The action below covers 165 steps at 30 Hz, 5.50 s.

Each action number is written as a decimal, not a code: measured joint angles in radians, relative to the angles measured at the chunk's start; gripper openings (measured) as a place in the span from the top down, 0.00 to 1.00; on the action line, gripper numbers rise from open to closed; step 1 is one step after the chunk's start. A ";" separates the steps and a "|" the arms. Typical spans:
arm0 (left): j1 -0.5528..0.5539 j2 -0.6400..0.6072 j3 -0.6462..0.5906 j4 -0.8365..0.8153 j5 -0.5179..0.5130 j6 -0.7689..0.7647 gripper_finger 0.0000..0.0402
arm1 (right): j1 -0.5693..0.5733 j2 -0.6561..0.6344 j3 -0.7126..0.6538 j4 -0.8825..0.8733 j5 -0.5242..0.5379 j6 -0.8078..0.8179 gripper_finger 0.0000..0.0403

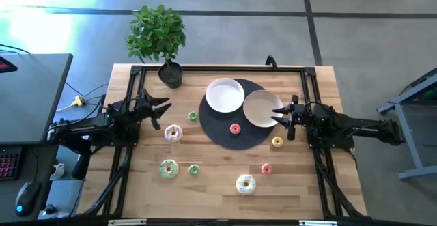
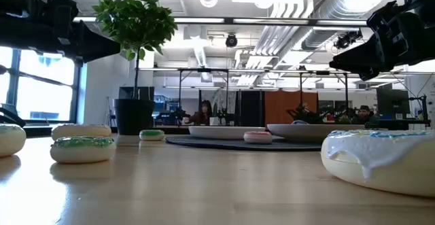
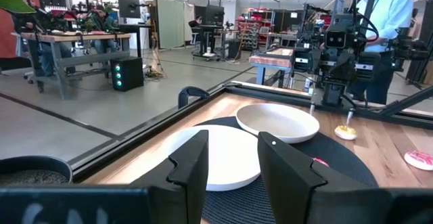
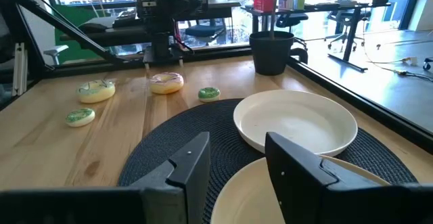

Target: Pick & Place donuts

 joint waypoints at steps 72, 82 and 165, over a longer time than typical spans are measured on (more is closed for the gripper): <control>0.000 0.003 0.000 -0.048 0.373 -0.296 0.68 | 0.000 0.064 0.000 0.214 -0.028 -0.109 0.65; 0.000 0.003 0.000 -0.048 0.348 -0.352 0.68 | 0.001 0.450 0.025 0.487 -0.094 -0.146 0.65; 0.000 0.228 0.216 -0.118 0.252 -0.176 0.68 | -0.250 1.748 0.780 0.532 0.151 -0.002 0.84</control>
